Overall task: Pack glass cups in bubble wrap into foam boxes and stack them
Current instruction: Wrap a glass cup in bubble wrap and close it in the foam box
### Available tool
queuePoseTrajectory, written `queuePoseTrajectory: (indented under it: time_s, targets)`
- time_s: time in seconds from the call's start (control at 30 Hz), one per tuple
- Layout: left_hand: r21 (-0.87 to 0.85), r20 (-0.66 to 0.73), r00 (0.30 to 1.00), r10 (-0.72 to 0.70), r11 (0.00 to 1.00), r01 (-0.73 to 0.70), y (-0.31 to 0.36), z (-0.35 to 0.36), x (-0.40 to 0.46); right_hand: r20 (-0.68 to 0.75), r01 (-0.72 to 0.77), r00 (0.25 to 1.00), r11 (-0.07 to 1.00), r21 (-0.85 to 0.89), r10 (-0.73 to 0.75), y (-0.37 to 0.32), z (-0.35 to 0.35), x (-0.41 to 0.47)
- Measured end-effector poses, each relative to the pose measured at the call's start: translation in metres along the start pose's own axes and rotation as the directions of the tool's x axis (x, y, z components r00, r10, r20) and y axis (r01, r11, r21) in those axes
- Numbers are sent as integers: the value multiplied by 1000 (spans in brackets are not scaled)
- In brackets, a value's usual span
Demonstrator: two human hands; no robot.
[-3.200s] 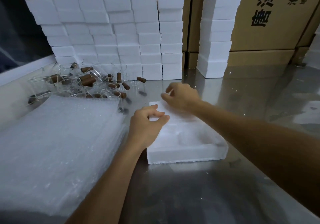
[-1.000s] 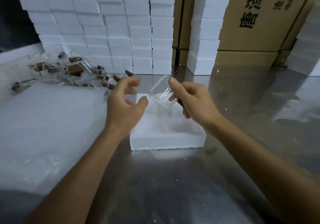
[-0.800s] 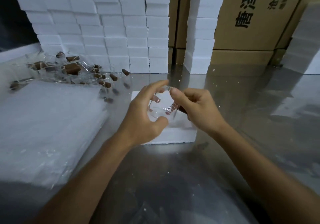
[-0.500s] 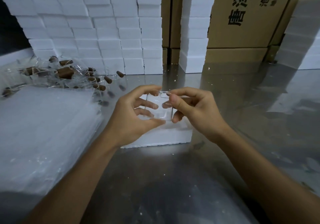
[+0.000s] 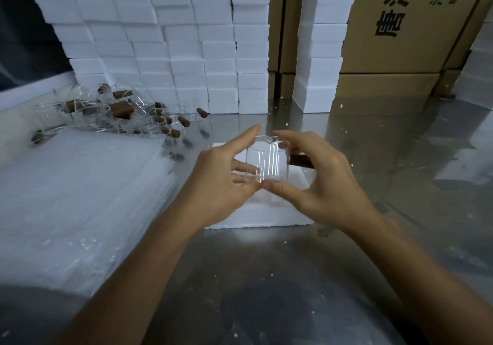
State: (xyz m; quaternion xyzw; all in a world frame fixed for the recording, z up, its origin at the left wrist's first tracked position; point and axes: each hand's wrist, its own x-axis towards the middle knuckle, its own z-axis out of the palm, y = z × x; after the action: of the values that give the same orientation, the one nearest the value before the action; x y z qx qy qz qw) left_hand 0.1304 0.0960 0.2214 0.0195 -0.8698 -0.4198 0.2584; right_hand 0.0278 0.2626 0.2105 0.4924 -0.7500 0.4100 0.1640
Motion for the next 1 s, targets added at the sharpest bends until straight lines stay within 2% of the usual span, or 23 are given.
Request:
queuePoseTrajectory:
  time_s: [0.1,0.17,0.27,0.33,0.43,0.57,0.67,0.87,0.93,1.0]
  targets:
    - [287,-7,997,79,955,-74,8,-12,-2,-78,-31,996,998,58,36,0,-1,0]
    - [449,-164,974,157,891,-68,12,-22,-3,-116,-38,992,997,60,45,-1,-1,0]
    - [601,-482,842,240,791,118,14,-39,-1,-159,-29,986,997,76,41,1,-1,0]
    - [613,-593,788,168,728,307,10,-51,-1,-161,-36,986,995,89,50,1,0,0]
    - [568,-640,764,-83,618,543,-2,-66,-2,-141,-61,987,993,105,76,1,2,-1]
    - [458,-662,687,-298,565,687,-11,-72,-4,-152,-63,985,991,120,81,1,2,-1]
    - [428,-654,649,-389,517,741,-17,-76,-3,-155,-65,984,990,126,84,-1,2,-1]
    - [415,-683,631,-369,514,750,-22,-75,-1,-148,-98,982,985,140,119,-2,2,-1]
    - [450,-694,662,-285,546,707,-21,-73,-1,-158,-117,977,981,152,141,-2,2,-2]
    - [526,-657,743,-129,627,574,-19,-71,0,-174,-114,976,986,121,134,-1,2,-1]
